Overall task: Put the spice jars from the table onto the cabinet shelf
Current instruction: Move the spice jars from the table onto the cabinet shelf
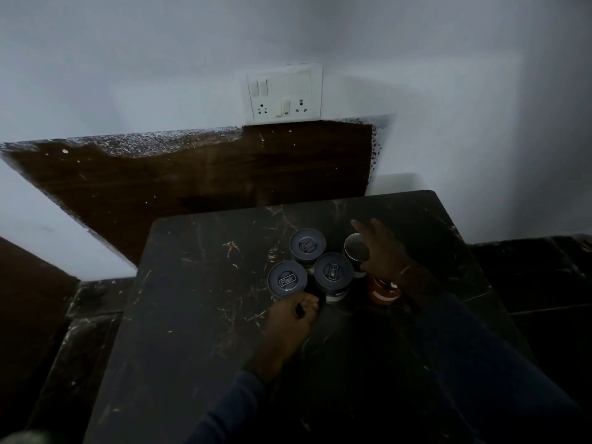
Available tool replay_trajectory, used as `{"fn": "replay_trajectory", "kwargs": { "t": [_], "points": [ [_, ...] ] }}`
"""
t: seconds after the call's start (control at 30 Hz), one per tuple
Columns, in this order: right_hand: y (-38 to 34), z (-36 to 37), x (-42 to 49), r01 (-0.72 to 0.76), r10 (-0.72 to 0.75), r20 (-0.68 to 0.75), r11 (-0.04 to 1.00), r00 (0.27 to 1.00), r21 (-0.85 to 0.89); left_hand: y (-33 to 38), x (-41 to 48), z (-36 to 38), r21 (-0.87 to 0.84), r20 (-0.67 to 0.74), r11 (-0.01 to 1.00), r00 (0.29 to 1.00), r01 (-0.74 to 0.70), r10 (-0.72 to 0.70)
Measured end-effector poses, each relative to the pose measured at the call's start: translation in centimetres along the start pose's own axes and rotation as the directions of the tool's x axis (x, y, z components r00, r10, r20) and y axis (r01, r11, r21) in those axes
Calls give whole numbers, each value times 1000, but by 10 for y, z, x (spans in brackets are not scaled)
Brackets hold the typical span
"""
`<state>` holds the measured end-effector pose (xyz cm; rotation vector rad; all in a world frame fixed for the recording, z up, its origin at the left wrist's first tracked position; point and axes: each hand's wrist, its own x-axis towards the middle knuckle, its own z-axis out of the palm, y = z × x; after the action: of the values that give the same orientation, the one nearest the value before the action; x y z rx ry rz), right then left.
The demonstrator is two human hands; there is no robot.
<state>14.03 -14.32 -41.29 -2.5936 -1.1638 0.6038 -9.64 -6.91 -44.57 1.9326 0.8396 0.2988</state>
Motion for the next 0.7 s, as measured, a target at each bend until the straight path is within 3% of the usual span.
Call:
{"fn": "replay_trajectory", "kwargs": {
  "t": [0.13, 0.2, 0.3, 0.4, 0.5, 0.57, 0.63, 0.7],
  "points": [
    [15, 11, 32, 63, -61, 185, 998, 981, -10, 7, 0, -1, 12, 34, 1000, 999, -9, 9],
    [24, 16, 39, 57, -68, 183, 996, 981, 67, 6, -1, -2, 22, 46, 1000, 999, 3, -4],
    [33, 10, 44, 12, -6, -26, 977, 1000, 214, 4, -2, -7, 9, 57, 999, 998, 37, -37],
    [30, -11, 39, 119, -16, -272, 921, 962, 370, 3, 5, -18, -39, 6, 997, 997, 73, -73],
    [14, -38, 26, 287, -85, -412, 842, 907, 457, 12, 19, -30, -140, -80, 987, 993, 77, -88],
    [-1, -52, 13, 311, -93, -381, 763, 920, 566, 23, 28, -38, -258, -141, 962, 982, 85, -125],
    [-14, -57, -1, 344, -173, -307, 641, 936, 686, 38, 31, -43, -445, -75, 886, 980, 132, -184],
    [-25, -53, -14, 356, -248, -264, 494, 932, 793, 48, 31, -45, -622, 109, 749, 973, 227, -204]
  ]
}}
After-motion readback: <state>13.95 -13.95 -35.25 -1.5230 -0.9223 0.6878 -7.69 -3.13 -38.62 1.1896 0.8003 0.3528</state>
